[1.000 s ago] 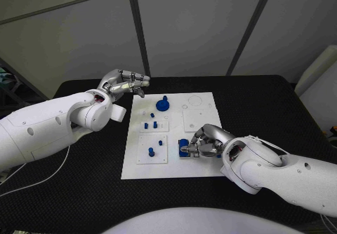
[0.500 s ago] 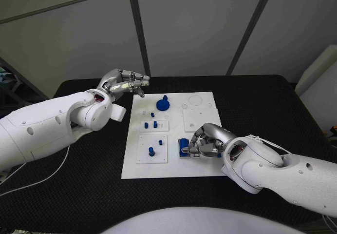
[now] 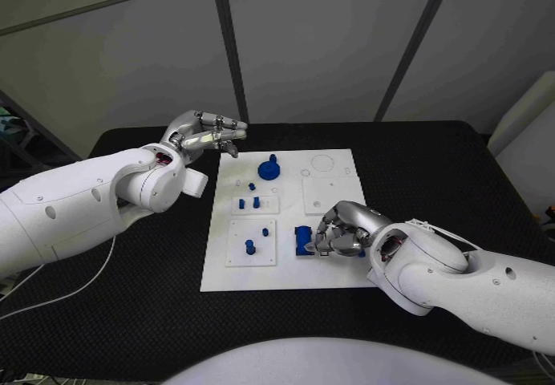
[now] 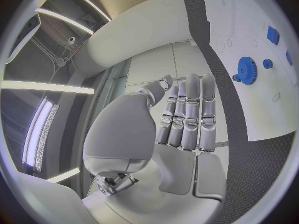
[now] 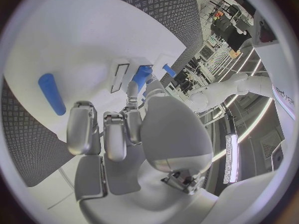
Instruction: Assemble the parts on the task board
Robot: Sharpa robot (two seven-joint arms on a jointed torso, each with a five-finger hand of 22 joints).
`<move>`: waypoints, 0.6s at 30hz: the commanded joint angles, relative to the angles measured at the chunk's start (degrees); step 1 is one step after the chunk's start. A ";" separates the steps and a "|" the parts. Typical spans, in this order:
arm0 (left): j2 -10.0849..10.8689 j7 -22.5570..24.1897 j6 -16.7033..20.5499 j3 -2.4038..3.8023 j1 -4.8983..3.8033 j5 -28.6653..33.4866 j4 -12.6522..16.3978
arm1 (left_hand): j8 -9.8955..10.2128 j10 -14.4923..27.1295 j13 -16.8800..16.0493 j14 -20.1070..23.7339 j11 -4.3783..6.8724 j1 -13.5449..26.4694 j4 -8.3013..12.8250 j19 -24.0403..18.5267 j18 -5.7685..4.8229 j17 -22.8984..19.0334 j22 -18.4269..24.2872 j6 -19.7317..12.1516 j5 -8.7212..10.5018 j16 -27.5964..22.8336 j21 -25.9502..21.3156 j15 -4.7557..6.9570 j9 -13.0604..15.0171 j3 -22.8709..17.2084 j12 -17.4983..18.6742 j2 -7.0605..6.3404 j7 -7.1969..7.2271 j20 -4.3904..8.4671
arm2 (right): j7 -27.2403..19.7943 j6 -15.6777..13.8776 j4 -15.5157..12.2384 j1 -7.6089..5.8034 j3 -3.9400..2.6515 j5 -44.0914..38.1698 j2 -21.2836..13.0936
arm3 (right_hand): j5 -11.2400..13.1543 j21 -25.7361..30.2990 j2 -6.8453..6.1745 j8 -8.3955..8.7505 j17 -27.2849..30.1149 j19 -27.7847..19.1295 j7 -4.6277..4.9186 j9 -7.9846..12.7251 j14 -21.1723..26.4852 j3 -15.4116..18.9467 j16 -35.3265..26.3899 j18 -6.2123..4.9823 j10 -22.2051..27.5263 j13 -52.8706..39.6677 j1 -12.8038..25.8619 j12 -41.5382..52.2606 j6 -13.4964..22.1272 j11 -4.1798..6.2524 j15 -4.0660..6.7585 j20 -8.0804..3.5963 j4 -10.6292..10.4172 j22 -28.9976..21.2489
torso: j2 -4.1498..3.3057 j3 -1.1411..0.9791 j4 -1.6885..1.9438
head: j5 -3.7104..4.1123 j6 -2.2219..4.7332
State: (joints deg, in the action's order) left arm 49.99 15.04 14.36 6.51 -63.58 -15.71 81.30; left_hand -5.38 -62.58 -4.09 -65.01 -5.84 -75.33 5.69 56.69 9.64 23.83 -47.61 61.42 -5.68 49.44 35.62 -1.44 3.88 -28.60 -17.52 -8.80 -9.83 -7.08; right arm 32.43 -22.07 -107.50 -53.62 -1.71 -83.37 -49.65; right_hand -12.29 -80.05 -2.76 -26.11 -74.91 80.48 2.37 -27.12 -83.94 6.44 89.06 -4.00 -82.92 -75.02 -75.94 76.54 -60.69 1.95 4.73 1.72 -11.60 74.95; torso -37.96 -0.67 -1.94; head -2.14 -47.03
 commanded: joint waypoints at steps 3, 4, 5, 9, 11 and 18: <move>0.06 0.18 -0.56 0.04 -0.07 0.08 0.09 | 0.15 0.33 -0.03 -0.17 -0.12 0.13 0.09 -0.04 0.77 -0.08 0.07 -0.13 0.06 -0.26 -0.37 -0.16 -0.03 0.35 -0.29 0.57 -0.01 -0.38 | -0.60 -0.67 -0.37 -0.08 -0.02 -1.51 -0.20 | 0.35 -0.22 0.04 -0.26 -13.70 0.24 -0.44 -0.07 -5.76 0.23 0.29 0.49 -0.39 -3.29 -0.28 0.39 -0.12 0.06 0.52 -0.35 0.17 0.32 | 0.05 -0.02 -0.01 | 0.05 -0.05; 0.07 0.17 -0.57 0.04 -0.07 0.08 0.10 | 0.15 0.33 -0.03 -0.17 -0.12 0.13 0.09 -0.04 0.77 -0.08 0.07 -0.13 0.06 -0.26 -0.37 -0.16 -0.03 0.35 -0.29 0.57 -0.01 -0.38 | -0.83 -0.94 -0.44 -0.08 -0.02 -1.48 -0.28 | 0.38 -0.21 0.02 -0.25 -13.70 0.23 -0.42 -0.08 -5.76 0.30 0.29 0.49 -0.39 -3.28 -0.15 0.36 -0.12 0.05 0.52 -0.35 0.07 0.31 | 0.06 -0.02 0.00 | 0.05 -0.06; 0.08 0.17 -0.58 0.04 -0.07 0.08 0.11 | 0.15 0.33 -0.03 -0.17 -0.12 0.13 0.09 -0.04 0.77 -0.08 0.07 -0.13 0.06 -0.26 -0.37 -0.16 -0.03 0.35 -0.29 0.57 -0.01 -0.38 | -1.11 -1.33 -0.53 -0.08 -0.02 -1.40 -0.40 | 0.40 -0.17 -0.03 -0.24 -13.67 0.20 -0.39 -0.08 -5.75 0.39 0.28 0.48 -0.34 -3.20 0.01 0.26 -0.08 0.03 0.51 -0.35 -0.05 0.26 | 0.06 -0.02 0.00 | 0.05 -0.06; 0.10 0.18 -0.60 0.04 -0.07 0.08 0.11 | 0.15 0.33 -0.03 -0.17 -0.12 0.13 0.09 -0.04 0.77 -0.08 0.07 -0.13 0.06 -0.26 -0.37 -0.16 -0.03 0.35 -0.29 0.57 -0.01 -0.38 | -3.23 -3.89 -1.06 -0.08 -0.02 -0.34 -1.42 | -0.01 0.25 0.06 0.35 -13.26 -0.20 -0.08 0.15 -5.67 0.59 0.08 0.35 0.13 -2.54 0.48 -0.59 0.72 -0.21 0.36 -0.28 -0.61 -0.33 | 0.05 -0.03 -0.02 | 0.07 0.03; 0.13 0.17 -0.59 0.04 -0.07 0.08 0.10 | 0.15 0.33 -0.03 -0.17 -0.12 0.13 0.09 -0.04 0.77 -0.08 0.07 -0.13 0.06 -0.26 -0.37 -0.16 -0.03 0.35 -0.29 0.57 -0.01 -0.38 | -4.78 -5.57 -1.49 -0.08 -0.03 0.76 -2.52 | -0.77 0.57 0.19 1.31 -13.04 -0.51 0.39 0.57 -5.61 0.57 -0.03 0.26 0.52 -2.09 0.36 -1.22 1.86 -0.55 0.13 -0.14 -0.84 -0.76 | 0.07 -0.05 -0.12 | 0.02 0.02; 0.22 0.16 -0.56 0.03 -0.06 0.08 0.04 | 0.15 0.33 -0.03 -0.17 -0.12 0.13 0.09 -0.04 0.77 -0.08 0.07 -0.13 0.06 -0.26 -0.37 -0.16 -0.03 0.35 -0.29 0.57 -0.01 -0.38 | -7.77 -6.48 -2.99 -0.13 -0.15 4.49 -8.66 | -2.38 0.96 0.88 5.54 -12.90 -0.83 1.99 2.87 -5.58 0.18 -0.11 0.17 1.28 -1.23 -1.28 -2.54 3.89 -1.88 -0.99 0.80 -0.75 -1.19 | 0.12 0.03 -0.16 | 0.51 0.25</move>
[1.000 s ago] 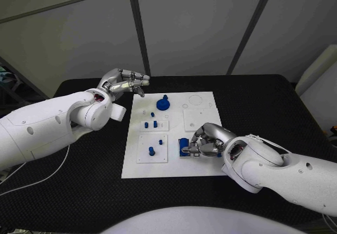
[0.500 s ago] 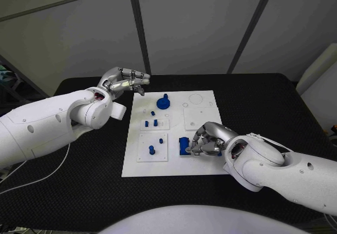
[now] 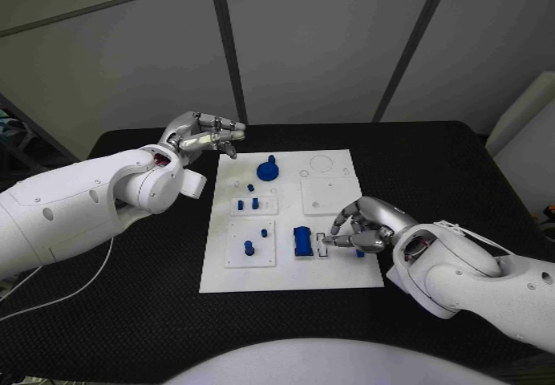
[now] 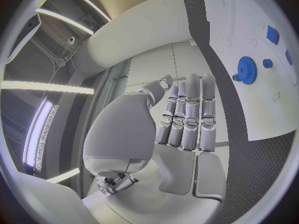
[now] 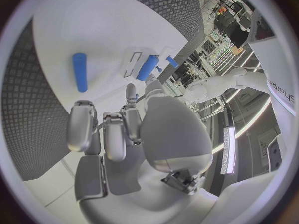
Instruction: Assemble the parts on the task board
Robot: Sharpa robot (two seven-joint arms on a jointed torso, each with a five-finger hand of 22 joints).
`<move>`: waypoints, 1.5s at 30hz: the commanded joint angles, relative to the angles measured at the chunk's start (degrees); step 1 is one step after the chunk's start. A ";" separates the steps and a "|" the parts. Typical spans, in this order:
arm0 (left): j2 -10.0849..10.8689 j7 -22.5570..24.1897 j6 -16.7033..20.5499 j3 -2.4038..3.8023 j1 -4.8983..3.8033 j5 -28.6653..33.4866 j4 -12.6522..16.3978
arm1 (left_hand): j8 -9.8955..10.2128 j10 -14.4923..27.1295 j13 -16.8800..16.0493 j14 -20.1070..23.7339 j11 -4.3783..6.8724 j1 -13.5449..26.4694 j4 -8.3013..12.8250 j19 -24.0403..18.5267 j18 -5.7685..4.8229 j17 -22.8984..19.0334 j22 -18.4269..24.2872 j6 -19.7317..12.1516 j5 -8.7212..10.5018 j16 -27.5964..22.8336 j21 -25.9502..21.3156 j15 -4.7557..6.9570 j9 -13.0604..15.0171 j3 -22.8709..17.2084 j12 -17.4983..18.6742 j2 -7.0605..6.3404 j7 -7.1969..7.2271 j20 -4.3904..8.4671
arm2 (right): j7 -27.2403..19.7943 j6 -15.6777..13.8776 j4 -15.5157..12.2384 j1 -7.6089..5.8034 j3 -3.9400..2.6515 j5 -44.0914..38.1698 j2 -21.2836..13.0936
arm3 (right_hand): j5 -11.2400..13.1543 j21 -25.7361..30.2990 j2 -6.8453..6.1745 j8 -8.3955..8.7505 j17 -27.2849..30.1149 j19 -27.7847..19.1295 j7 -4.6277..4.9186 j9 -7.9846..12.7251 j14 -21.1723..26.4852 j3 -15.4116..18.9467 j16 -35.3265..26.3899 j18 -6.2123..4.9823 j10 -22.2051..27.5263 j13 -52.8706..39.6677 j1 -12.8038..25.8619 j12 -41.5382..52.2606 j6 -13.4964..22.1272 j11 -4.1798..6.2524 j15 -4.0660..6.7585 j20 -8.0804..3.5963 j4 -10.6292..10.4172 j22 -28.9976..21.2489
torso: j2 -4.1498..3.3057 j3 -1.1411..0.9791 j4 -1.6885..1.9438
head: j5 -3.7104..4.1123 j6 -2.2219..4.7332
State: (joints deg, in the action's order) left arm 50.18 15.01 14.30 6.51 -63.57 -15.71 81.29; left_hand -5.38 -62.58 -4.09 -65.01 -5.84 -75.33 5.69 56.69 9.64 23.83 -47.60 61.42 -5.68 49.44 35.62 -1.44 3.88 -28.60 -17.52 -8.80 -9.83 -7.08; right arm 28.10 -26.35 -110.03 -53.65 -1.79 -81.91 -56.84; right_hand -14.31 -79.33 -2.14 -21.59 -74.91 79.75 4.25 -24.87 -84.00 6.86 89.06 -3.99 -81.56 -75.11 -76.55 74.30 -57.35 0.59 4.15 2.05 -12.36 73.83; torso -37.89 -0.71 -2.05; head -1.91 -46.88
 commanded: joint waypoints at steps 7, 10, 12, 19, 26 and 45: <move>0.01 0.29 -0.54 0.03 -0.06 0.08 0.05 | 0.15 0.33 -0.03 -0.17 -0.12 0.13 0.09 -0.04 0.77 -0.09 0.07 -0.13 0.06 -0.26 -0.37 -0.16 -0.03 0.35 -0.29 0.57 -0.01 -0.38 | -3.04 0.06 -0.88 -0.12 -0.10 -0.36 -6.17 | -0.39 0.04 0.70 4.56 -12.92 0.12 0.67 3.26 -5.52 -0.16 -0.11 0.21 -0.26 -1.23 -1.53 -0.39 -0.61 -1.05 -0.95 1.13 -0.12 0.32 | -0.02 -0.02 -0.13 | 1.00 0.40; -0.04 0.31 -0.57 0.02 0.00 0.08 0.07 | 0.15 0.33 -0.03 -0.17 -0.12 0.13 0.09 -0.04 0.77 -0.09 0.07 -0.13 0.06 -0.26 -0.37 -0.16 -0.03 0.35 -0.29 0.57 -0.01 -0.38 | -2.20 0.91 -0.88 -0.10 -0.10 -2.25 -7.03 | -0.32 -0.08 0.66 5.21 -13.11 0.24 0.51 3.88 -5.56 0.05 -0.02 0.24 -0.46 -1.39 -1.47 -0.26 -1.72 -0.94 -0.88 1.14 -0.37 0.52 | -0.03 -0.09 -0.11 | 1.40 0.57; -0.07 0.32 -0.58 0.02 0.05 0.08 0.07 | 0.15 0.33 -0.03 -0.17 -0.12 0.13 0.09 -0.04 0.77 -0.09 0.07 -0.13 0.06 -0.26 -0.37 -0.16 -0.03 0.35 -0.29 0.57 -0.01 -0.38 | -1.61 1.41 -0.73 -0.08 -0.09 -2.90 -7.20 | -0.33 -0.12 0.61 5.49 -13.12 0.28 0.46 4.14 -5.57 0.21 -0.01 0.25 -0.51 -1.40 -1.32 -0.28 -2.19 -0.89 -0.85 1.12 -0.56 0.59 | -0.02 -0.07 -0.09 | 1.78 0.62; -0.11 0.33 -0.71 0.02 0.33 0.08 0.05 | 0.13 0.36 -0.04 -0.17 -0.11 0.13 0.06 -0.06 0.76 -0.12 0.07 -0.12 0.06 -0.30 -0.40 -0.16 -0.03 0.34 -0.35 0.67 0.00 -0.38 | 1.16 3.25 0.47 -0.02 -0.06 -5.18 -6.79 | -0.61 -0.16 0.28 6.15 -13.11 0.35 0.15 4.85 -5.56 0.89 -0.02 0.26 -0.53 -1.28 -0.53 -0.54 -3.90 -0.66 -0.68 1.00 -1.48 0.69 | -0.07 -0.03 -0.01 | 2.74 0.74; -0.03 0.30 -0.76 0.02 0.45 0.08 0.08 | 0.13 0.36 -0.04 -0.17 -0.11 0.13 0.06 -0.06 0.76 -0.12 0.07 -0.12 0.06 -0.30 -0.40 -0.16 -0.03 0.34 -0.35 0.67 0.00 -0.38 | 2.53 4.70 1.34 0.03 -0.04 -6.04 -5.82 | -0.70 -0.16 -0.08 6.34 -13.11 0.36 -0.01 5.08 -5.56 1.35 -0.02 0.26 -0.58 -1.29 0.03 -0.60 -4.67 -0.54 -0.58 0.91 -2.08 0.70 | -0.11 0.01 0.24 | 2.97 0.53; 0.27 0.30 -0.76 0.02 0.55 0.08 0.20 | 0.13 0.38 -0.04 -0.16 -0.11 0.17 0.03 -0.07 0.76 -0.14 0.07 -0.12 0.07 -0.32 -0.42 -0.17 -0.03 0.37 -0.38 0.68 0.02 -0.39 | 5.30 9.41 2.74 0.50 0.00 -9.49 -3.77 | -0.74 -0.15 -0.60 6.14 -13.12 0.37 -0.39 5.10 -5.56 1.63 -0.02 0.27 -0.56 -1.26 -0.07 -0.74 -5.82 -0.26 -0.38 0.76 -2.32 0.75 | -0.03 0.04 0.20 | 2.77 -0.01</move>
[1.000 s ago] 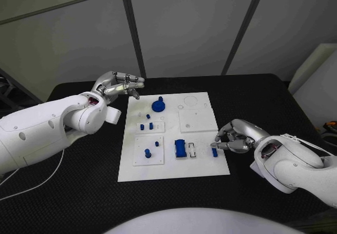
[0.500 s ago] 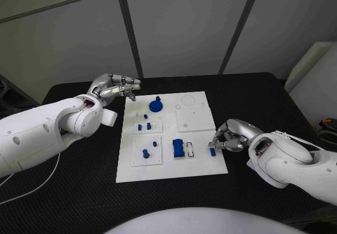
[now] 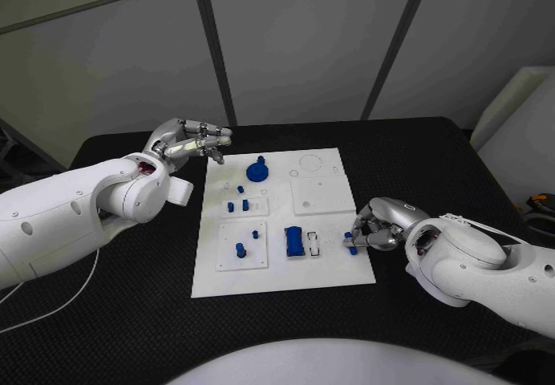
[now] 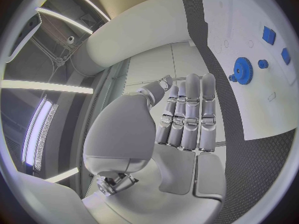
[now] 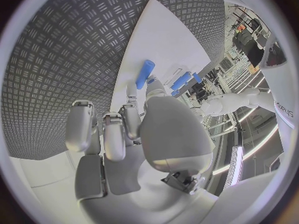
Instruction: Assemble the parts on the task board
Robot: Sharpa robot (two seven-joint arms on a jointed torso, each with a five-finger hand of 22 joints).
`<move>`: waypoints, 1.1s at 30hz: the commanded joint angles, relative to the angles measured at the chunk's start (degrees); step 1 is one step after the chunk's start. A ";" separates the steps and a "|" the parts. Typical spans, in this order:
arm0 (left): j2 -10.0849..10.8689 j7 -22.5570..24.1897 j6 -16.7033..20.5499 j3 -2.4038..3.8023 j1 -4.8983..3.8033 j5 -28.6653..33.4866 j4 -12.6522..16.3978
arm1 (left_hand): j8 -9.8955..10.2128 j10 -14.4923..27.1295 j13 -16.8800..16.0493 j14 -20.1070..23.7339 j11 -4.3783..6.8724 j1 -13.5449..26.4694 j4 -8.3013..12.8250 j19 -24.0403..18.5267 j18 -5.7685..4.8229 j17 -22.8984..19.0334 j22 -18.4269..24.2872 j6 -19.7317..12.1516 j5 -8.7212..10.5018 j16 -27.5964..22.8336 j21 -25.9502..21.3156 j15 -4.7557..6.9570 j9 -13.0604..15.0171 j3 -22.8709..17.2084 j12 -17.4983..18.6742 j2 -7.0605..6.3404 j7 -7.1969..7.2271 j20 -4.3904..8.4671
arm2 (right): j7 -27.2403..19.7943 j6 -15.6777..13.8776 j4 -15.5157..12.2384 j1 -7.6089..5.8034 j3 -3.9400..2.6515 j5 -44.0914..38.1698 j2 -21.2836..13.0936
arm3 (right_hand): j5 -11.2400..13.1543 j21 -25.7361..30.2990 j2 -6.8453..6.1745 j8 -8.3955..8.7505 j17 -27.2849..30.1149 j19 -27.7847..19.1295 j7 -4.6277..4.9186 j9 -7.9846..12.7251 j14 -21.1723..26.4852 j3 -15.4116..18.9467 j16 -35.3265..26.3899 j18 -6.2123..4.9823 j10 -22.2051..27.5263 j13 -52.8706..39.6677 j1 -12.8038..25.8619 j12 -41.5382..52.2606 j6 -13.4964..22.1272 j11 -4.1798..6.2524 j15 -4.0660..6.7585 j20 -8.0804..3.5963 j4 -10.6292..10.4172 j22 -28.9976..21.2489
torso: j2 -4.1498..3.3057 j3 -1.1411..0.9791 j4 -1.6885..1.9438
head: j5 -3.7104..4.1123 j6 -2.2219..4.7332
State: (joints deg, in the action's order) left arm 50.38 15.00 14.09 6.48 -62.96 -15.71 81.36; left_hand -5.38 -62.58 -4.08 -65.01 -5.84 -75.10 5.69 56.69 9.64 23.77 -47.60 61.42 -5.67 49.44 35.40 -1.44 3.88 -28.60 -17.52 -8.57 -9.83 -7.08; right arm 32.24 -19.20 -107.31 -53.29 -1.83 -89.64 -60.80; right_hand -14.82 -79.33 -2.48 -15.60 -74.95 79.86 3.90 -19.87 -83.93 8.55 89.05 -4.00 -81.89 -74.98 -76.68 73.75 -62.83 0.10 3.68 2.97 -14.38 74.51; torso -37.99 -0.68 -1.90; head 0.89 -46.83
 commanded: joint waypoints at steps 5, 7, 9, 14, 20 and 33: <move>0.20 0.29 -0.51 0.04 -0.06 0.08 0.19 | 0.13 0.38 -0.04 -0.16 -0.11 -0.06 0.03 -0.07 0.76 -0.08 0.07 -0.12 0.07 -0.32 -0.20 -0.17 -0.03 0.37 -0.38 0.45 0.02 -0.39 | 1.48 3.40 -0.04 0.77 0.05 -2.24 0.54 | -0.28 -0.17 -0.37 0.00 -13.07 0.29 -0.26 0.05 -5.63 -0.15 -0.02 0.28 -0.23 -1.40 -0.50 -0.22 -0.81 0.42 0.24 -0.27 -0.11 0.12 | 0.06 0.02 -0.01 | -0.16 -0.12; 0.26 0.28 -0.48 0.04 -0.06 0.08 0.22 | 0.13 0.38 -0.04 -0.16 -0.11 -0.06 0.03 -0.07 0.76 -0.08 0.07 -0.12 0.07 -0.32 -0.20 -0.17 -0.03 0.37 -0.38 0.45 0.02 -0.39 | 1.60 4.43 -0.11 1.12 0.05 -2.41 0.59 | -0.36 -0.20 -0.40 -0.11 -13.14 0.33 -0.42 0.00 -5.65 -0.31 0.01 0.30 -0.23 -1.42 -1.11 -0.24 -1.09 0.55 0.35 -0.36 0.18 0.18 | 0.07 0.04 0.01 | -0.18 -0.17; 0.32 0.27 -0.47 0.04 -0.06 0.08 0.24 | 0.13 0.38 -0.04 -0.16 -0.11 -0.06 0.03 -0.07 0.76 -0.08 0.07 -0.12 0.07 -0.32 -0.20 -0.17 -0.03 0.37 -0.38 0.45 0.02 -0.39 | 1.70 5.27 -0.12 1.30 0.05 -2.61 0.65 | -0.69 -0.31 -0.40 -0.17 -13.33 0.44 -0.57 -0.03 -5.69 -0.59 0.10 0.34 -0.27 -1.50 -2.01 -0.18 -1.27 0.70 0.48 -0.46 0.65 0.36 | 0.07 0.04 -0.01 | -0.24 -0.21; 0.48 0.26 -0.45 0.04 -0.06 0.08 0.33 | 0.13 0.38 -0.04 -0.16 -0.11 -0.06 0.03 -0.07 0.76 -0.08 0.07 -0.12 0.07 -0.32 -0.20 -0.17 -0.03 0.37 -0.38 0.45 0.02 -0.39 | 2.14 6.83 -0.15 1.54 0.05 -4.20 1.06 | -1.55 -0.44 -0.22 0.04 -13.60 0.58 -0.84 0.08 -5.75 -2.41 0.24 0.40 -0.15 -1.51 -6.23 -0.37 -1.40 1.02 0.83 -0.84 2.91 0.62 | 0.03 0.01 -0.03 | -0.28 -0.31; 0.61 0.25 -0.40 0.04 -0.05 0.08 0.45 | 0.13 0.40 -0.04 -0.16 -0.10 -0.09 0.04 -0.07 0.76 -0.09 0.06 -0.12 0.07 -0.33 -0.21 -0.16 -0.03 0.36 -0.40 0.47 0.03 -0.39 | 3.34 6.29 -0.22 1.63 0.04 -6.27 1.76 | -0.35 -0.71 0.55 0.45 -13.89 0.86 -0.76 0.34 -5.81 -4.57 0.37 0.52 0.07 -1.35 -8.26 -0.78 -1.42 1.03 0.86 -0.99 3.76 1.09 | 0.06 -0.04 0.01 | -0.42 -0.30; 0.47 0.21 -0.33 0.04 -0.05 0.08 0.48 | 0.13 0.42 -0.04 -0.16 -0.10 -0.12 0.04 -0.07 0.76 -0.10 0.06 -0.13 0.06 -0.34 -0.22 -0.16 -0.03 0.36 -0.41 0.48 0.04 -0.38 | 4.70 2.28 -1.64 1.61 0.00 -5.64 2.58 | -8.40 -0.84 -0.85 0.98 -13.91 1.01 -0.76 0.65 -5.80 -12.13 0.37 0.60 0.52 -0.88 -9.37 -1.89 -1.73 1.02 0.85 -0.99 4.56 1.47 | 0.18 0.07 0.03 | -0.78 -0.08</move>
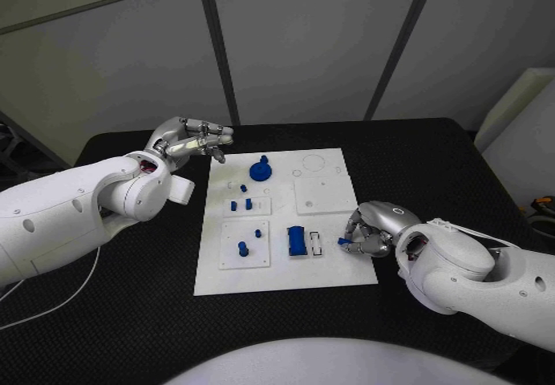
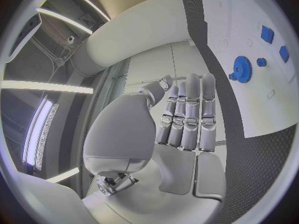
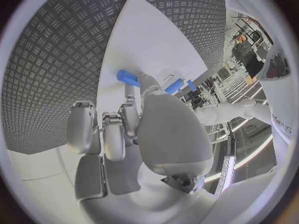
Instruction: Assemble the parts on the task board
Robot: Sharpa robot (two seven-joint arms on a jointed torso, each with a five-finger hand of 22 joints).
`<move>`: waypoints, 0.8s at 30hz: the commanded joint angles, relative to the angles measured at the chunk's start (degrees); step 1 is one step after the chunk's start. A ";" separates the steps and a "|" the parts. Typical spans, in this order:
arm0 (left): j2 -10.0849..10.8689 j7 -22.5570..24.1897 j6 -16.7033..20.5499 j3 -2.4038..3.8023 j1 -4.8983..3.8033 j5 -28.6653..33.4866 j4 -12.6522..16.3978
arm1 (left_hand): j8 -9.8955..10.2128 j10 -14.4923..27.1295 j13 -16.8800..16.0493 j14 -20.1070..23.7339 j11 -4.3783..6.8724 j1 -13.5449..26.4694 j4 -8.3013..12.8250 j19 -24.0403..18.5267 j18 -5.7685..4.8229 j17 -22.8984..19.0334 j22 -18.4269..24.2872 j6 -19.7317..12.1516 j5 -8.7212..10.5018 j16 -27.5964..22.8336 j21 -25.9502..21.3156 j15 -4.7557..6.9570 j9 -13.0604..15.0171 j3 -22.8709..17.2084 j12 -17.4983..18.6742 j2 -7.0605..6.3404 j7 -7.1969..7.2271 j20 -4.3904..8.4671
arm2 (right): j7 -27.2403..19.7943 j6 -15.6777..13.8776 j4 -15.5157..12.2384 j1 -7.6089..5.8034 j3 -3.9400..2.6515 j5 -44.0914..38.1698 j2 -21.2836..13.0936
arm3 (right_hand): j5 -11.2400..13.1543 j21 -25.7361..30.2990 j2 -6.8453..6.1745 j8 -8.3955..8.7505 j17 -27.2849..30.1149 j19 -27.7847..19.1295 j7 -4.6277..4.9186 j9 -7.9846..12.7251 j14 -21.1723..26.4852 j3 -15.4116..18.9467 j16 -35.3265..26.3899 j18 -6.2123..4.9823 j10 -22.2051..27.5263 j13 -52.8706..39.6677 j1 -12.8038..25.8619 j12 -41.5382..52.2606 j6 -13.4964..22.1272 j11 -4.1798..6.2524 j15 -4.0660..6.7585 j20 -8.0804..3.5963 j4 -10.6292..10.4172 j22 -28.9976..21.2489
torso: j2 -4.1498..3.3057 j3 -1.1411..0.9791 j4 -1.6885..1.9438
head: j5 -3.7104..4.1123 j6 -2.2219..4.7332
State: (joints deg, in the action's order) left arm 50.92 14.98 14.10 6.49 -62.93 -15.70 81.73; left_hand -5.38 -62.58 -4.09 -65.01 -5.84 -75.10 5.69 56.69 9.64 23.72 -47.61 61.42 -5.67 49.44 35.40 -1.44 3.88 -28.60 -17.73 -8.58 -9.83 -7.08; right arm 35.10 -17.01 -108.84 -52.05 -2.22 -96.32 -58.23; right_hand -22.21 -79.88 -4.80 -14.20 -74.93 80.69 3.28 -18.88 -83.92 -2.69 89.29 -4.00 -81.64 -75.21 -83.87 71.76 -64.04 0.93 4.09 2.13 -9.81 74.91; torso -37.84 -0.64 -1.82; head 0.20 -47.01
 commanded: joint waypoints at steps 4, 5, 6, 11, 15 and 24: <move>-0.16 0.20 -0.28 0.04 -0.08 0.08 0.12 | 0.13 0.42 -0.04 -0.16 -0.10 -0.11 0.04 -0.07 0.77 -0.05 0.06 -0.13 0.06 -0.34 -0.22 -0.16 -0.03 0.36 -0.19 0.49 0.04 -0.38 | 1.37 -1.99 -0.78 0.35 0.38 3.27 0.04 | -0.97 -0.52 0.69 -0.54 -14.14 0.41 -0.34 -0.53 -5.87 -1.96 0.23 0.67 -0.13 -0.90 -0.37 0.41 -0.73 0.32 0.52 -0.17 -0.96 1.43 | 0.00 0.10 -0.02 | -0.04 0.25; -0.17 0.19 -0.28 0.04 -0.08 0.08 0.12 | 0.13 0.42 -0.04 -0.16 -0.10 -0.11 0.04 -0.07 0.77 -0.05 0.06 -0.13 0.06 -0.34 -0.22 -0.16 -0.03 0.36 -0.19 0.49 0.04 -0.38 | 1.25 -2.46 -0.98 0.34 0.37 3.94 0.09 | -0.97 -0.56 0.61 -0.58 -14.17 0.45 -0.38 -0.59 -5.88 -2.12 0.25 0.69 -0.16 -0.91 -0.18 0.41 -0.79 0.36 0.54 -0.18 -1.06 1.50 | -0.03 0.07 -0.03 | -0.02 0.36; -0.20 0.17 -0.29 0.04 -0.08 0.08 0.11 | 0.13 0.42 -0.04 -0.16 -0.10 -0.11 0.04 -0.07 0.77 -0.05 0.06 -0.13 0.06 -0.34 -0.22 -0.16 -0.03 0.36 -0.19 0.49 0.04 -0.38 | 1.13 -3.00 -1.14 0.34 0.37 4.88 0.16 | -1.00 -0.59 0.53 -0.64 -14.19 0.48 -0.46 -0.67 -5.88 -2.35 0.25 0.70 -0.21 -0.92 0.11 0.42 -0.87 0.40 0.58 -0.20 -1.23 1.54 | -0.01 0.08 -0.02 | -0.01 0.29; -0.22 0.03 -0.34 0.04 -0.08 0.08 0.15 | 0.12 0.45 -0.04 -0.17 -0.08 -0.21 0.08 -0.07 0.78 -0.08 0.05 -0.13 0.06 -0.36 -0.24 -0.13 -0.03 0.33 -0.25 0.56 0.05 -0.37 | 0.30 -6.53 -1.53 0.31 0.35 8.97 0.81 | -1.21 -0.73 0.17 -0.94 -14.28 0.64 -0.70 -1.11 -5.90 -3.15 0.30 0.74 -0.38 -0.89 1.88 0.36 -1.14 0.60 0.72 -0.32 -2.35 1.76 | -0.05 0.03 0.00 | -0.24 0.10; -0.15 0.02 -0.45 0.04 -0.08 0.11 0.18 | 0.12 0.45 -0.04 -0.17 -0.08 -0.21 0.08 -0.07 0.78 -0.08 0.05 -0.13 0.06 -0.36 -0.24 -0.13 -0.03 0.33 -0.25 0.56 0.05 -0.37 | -0.49 -9.15 -1.39 0.29 0.32 11.28 1.83 | -1.25 -0.81 -0.25 -1.18 -14.39 0.74 -0.82 -1.46 -5.93 -3.56 0.36 0.77 -0.55 -1.02 2.78 0.50 -1.27 0.72 0.82 -0.42 -2.85 1.90 | -0.10 -0.06 -0.05 | -0.45 0.07; -0.23 0.00 -0.53 0.04 -0.08 0.92 0.23 | 0.11 0.45 -0.04 -0.17 -0.09 -0.13 0.02 -0.07 0.77 -0.09 0.04 -0.12 0.07 -0.37 -0.25 -0.15 -0.03 0.36 -0.28 0.59 0.04 -0.38 | -1.32 -12.53 -1.07 0.22 0.23 13.51 3.81 | -1.65 -0.92 -0.50 -1.34 -14.58 0.85 -0.94 -1.72 -5.97 -3.99 0.45 0.80 -0.73 -1.24 3.17 0.77 -1.31 0.82 0.90 -0.50 -3.07 2.05 | -0.15 -0.02 -0.05 | -0.57 0.13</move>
State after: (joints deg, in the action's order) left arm 50.76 14.86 14.08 6.49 -62.93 -15.43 81.81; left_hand -5.38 -62.58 -4.08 -65.01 -5.84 -75.10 5.69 56.69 9.64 23.68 -47.61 61.42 -5.68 49.44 35.40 -1.44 3.89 -28.60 -17.73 -8.58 -9.83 -7.08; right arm 34.89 -26.15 -109.91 -51.75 -1.96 -85.00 -54.60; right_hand -23.70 -80.47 -5.33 -15.47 -74.92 81.09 3.06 -19.15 -83.93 -6.37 89.53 -4.00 -82.19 -74.95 -81.31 72.26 -64.21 1.46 4.57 1.73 -12.73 74.94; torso -37.96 -0.65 -1.86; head -0.28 -46.87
